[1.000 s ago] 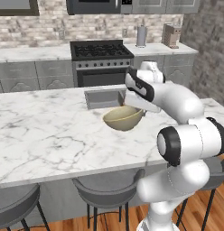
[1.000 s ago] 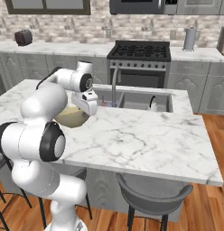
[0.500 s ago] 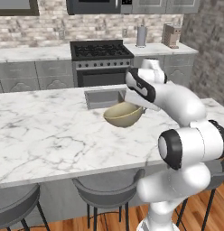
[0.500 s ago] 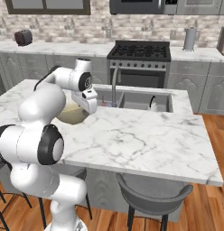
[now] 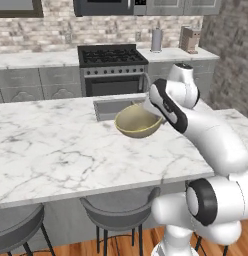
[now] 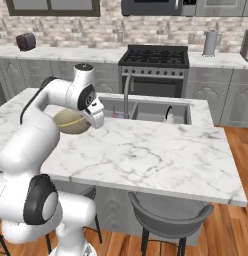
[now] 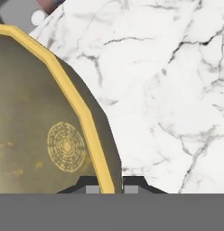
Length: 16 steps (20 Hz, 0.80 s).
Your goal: Pick the kettle and bowl and place them in the sink. Then turn on the water.
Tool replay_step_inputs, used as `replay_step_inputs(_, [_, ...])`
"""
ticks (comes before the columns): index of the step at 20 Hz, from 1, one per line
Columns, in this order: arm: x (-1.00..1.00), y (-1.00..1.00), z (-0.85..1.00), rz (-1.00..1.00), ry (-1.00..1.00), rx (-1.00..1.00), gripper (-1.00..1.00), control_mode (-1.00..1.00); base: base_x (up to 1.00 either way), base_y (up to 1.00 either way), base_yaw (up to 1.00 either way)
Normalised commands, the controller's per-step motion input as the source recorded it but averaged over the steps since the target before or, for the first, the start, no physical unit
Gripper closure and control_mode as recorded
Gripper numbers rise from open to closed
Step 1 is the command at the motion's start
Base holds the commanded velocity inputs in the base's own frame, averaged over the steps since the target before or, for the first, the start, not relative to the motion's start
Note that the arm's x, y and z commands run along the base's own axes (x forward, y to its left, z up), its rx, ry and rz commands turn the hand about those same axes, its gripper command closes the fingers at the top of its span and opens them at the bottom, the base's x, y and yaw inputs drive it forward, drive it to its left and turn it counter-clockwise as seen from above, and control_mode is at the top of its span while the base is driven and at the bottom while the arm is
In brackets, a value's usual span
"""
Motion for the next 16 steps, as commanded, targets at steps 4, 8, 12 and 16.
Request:
replay_step_inputs(4, [-0.28,-0.01,0.70,0.09,0.00,0.06,1.00,-1.00,0.00,0.00,0.00])
replay_step_inputs(8, [-0.37,0.00,0.73,0.09,0.05,0.04,1.00,-1.00,0.00,0.00,0.00])
replay_step_inputs(12, [-0.10,0.00,0.64,0.07,0.13,0.04,1.00,-1.00,0.00,0.00,0.00])
replay_step_inputs(16, [-0.14,0.00,0.31,0.11,0.08,0.07,1.00,-1.00,0.00,0.00,0.00])
